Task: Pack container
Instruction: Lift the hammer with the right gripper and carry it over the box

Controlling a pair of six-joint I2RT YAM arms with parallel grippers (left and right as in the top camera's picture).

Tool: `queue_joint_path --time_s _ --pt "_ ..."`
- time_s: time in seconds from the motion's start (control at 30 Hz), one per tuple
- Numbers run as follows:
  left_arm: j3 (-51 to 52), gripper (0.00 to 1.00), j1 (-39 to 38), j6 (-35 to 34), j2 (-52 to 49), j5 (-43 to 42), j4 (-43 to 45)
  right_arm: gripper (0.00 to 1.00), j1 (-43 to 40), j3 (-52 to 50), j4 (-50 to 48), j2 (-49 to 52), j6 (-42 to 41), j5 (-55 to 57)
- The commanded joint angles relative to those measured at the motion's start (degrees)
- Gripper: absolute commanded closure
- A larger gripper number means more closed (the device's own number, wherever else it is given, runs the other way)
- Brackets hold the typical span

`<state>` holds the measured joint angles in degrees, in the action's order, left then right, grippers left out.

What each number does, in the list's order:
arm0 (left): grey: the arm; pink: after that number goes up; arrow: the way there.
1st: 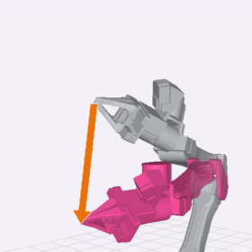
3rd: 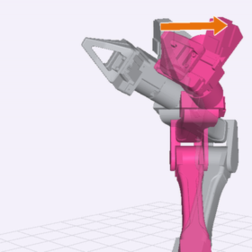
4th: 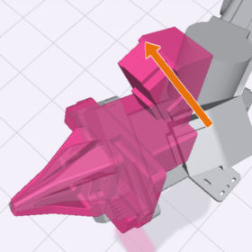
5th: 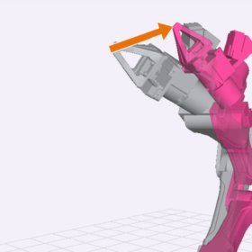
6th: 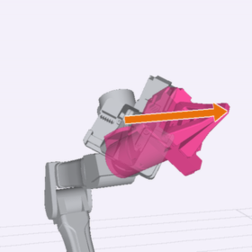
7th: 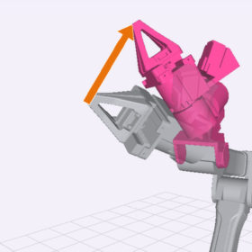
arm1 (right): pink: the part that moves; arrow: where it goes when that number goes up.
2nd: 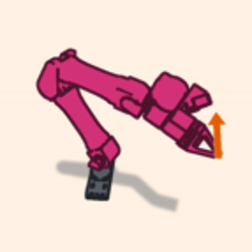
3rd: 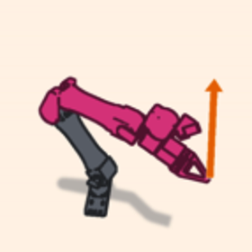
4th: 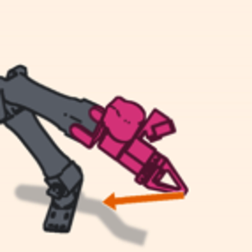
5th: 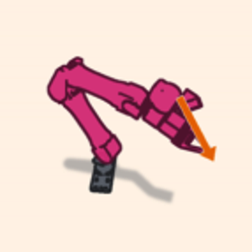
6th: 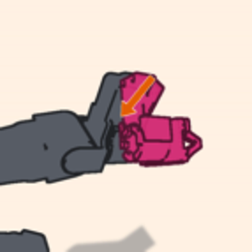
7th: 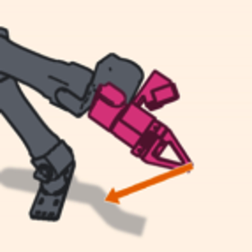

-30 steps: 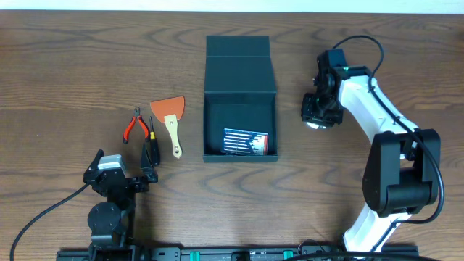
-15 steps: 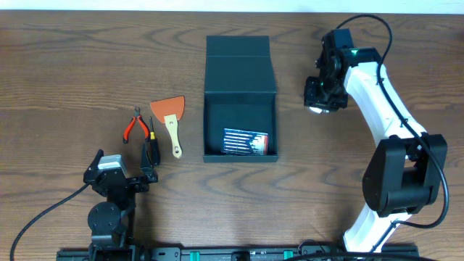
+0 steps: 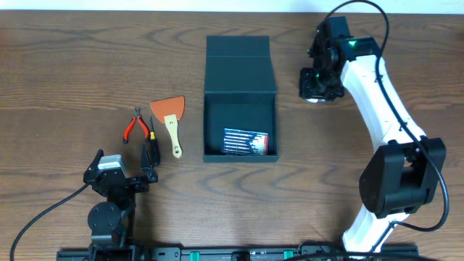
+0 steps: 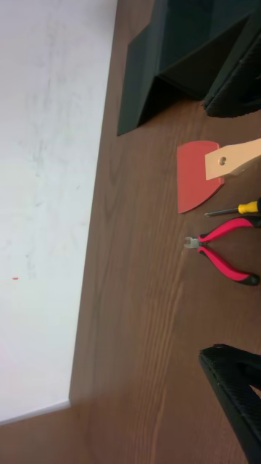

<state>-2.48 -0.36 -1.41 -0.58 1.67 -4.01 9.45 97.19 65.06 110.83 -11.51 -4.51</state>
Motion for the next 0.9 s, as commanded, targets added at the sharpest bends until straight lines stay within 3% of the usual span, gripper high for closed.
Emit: queue_joint_path --time_s 0.0,0.53,0.87 --pt "1.7 0.01 0.3 0.8 0.3 0.2 -1.0 0.87 1.6 2.5 0.5 -0.8 1.6 0.0" --pt "1.7 0.01 0.3 0.8 0.3 0.2 -1.0 0.88 11.1 11.7 5.4 -0.8 6.7 0.0" --pt "1.7 0.02 0.3 0.7 0.3 0.2 -1.0 0.89 16.4 12.3 8.4 -0.8 13.6 -0.1"
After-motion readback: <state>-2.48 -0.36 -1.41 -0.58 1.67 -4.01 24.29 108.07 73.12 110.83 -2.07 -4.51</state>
